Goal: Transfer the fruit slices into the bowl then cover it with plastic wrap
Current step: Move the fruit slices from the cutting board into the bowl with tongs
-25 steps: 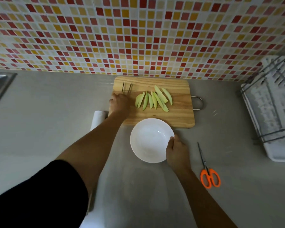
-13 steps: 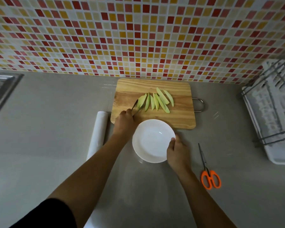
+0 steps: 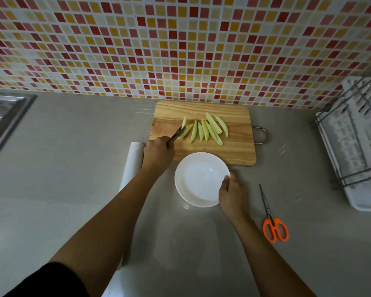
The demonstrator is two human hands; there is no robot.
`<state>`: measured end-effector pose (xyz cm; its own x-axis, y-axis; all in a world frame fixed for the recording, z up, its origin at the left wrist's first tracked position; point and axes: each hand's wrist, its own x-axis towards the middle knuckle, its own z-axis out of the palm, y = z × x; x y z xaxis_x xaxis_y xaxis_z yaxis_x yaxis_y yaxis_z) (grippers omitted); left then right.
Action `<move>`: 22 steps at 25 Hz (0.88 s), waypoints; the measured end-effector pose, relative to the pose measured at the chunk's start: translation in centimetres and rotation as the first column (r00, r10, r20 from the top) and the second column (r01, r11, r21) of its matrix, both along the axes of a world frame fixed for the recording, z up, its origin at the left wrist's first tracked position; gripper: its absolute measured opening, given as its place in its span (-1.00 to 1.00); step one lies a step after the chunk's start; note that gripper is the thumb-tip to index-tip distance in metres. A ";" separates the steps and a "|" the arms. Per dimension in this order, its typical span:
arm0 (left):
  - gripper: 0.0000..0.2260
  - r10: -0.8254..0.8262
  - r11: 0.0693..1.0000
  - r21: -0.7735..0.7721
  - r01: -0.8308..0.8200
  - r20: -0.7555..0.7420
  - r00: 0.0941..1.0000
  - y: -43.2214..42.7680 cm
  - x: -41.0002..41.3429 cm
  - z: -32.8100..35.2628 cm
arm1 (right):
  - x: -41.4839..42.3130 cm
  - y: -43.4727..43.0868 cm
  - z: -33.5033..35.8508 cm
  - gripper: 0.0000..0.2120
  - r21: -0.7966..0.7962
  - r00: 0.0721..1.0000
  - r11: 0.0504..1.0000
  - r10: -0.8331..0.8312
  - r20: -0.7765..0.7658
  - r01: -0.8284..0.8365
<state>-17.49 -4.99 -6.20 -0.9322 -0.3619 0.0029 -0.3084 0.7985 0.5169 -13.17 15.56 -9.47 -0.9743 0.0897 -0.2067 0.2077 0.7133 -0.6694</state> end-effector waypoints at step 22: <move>-0.72 -0.054 0.985 -0.146 0.086 0.211 0.976 -0.4 -1.7 0.3 | -0.1 0.1 -0.5 -0.67 -0.057 1.000 0.998 -0.016 -0.027 0.014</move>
